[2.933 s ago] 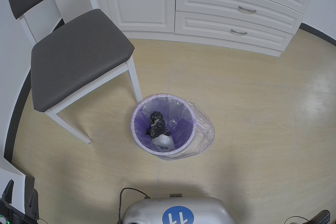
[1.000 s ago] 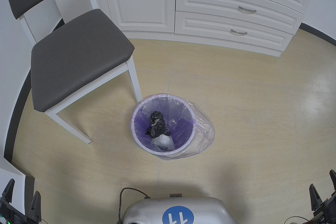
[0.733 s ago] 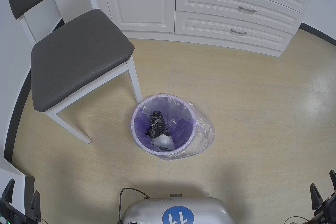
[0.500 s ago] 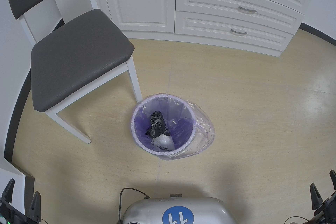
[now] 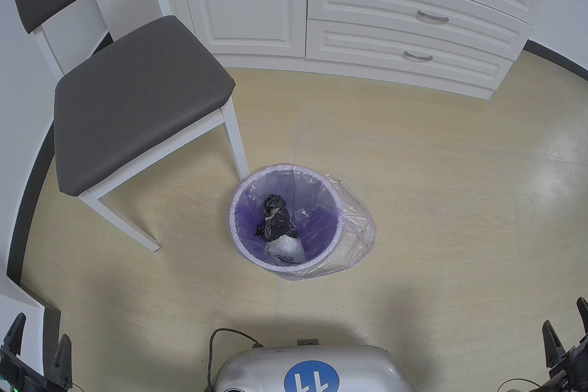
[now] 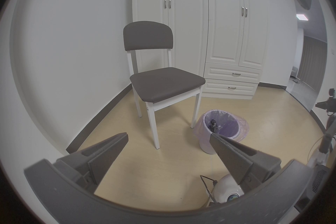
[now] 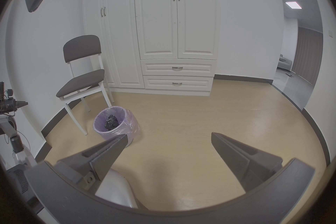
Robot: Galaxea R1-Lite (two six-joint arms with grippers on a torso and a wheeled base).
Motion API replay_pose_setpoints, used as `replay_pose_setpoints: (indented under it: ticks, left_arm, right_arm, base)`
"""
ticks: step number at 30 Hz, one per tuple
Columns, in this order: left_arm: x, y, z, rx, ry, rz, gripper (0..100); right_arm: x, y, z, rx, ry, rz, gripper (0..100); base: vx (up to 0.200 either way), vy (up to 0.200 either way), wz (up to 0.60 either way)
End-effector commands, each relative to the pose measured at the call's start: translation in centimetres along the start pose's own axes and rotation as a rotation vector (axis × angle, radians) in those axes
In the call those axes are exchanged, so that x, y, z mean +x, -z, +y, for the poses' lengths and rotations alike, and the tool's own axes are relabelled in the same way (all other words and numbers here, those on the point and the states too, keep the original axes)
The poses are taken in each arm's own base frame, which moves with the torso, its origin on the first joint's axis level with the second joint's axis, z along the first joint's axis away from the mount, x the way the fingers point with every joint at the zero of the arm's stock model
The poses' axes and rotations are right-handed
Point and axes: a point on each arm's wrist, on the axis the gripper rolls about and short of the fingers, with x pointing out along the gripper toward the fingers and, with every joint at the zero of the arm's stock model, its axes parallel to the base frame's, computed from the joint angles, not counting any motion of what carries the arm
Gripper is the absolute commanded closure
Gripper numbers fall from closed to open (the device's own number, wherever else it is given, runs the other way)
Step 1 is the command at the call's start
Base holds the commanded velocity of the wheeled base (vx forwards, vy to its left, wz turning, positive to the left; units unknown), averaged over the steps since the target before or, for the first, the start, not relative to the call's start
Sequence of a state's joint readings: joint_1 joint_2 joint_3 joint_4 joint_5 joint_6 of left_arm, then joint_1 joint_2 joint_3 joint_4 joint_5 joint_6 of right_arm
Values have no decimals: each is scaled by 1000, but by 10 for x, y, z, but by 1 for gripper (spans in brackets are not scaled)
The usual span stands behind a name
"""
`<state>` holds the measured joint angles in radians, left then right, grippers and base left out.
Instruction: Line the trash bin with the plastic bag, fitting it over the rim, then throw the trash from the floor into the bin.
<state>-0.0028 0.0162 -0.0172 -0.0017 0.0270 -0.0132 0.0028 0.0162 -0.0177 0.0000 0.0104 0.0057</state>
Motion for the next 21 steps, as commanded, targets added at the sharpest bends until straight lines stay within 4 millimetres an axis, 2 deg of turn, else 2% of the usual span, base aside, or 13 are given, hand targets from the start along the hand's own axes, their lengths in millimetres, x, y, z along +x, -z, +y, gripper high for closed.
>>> replay_pose_setpoints:
  ticks: [1,21]
  left_arm:
    - [0,5,0,0,0,6,0]
    - [0,5,0,0,0,6,0]
  right_arm:
    - [0,5,0,-1,-1,1,0]
    - [0,5,0,0,-1,1,0]
  base:
    - [0,0,0]
    - [0,0,0]
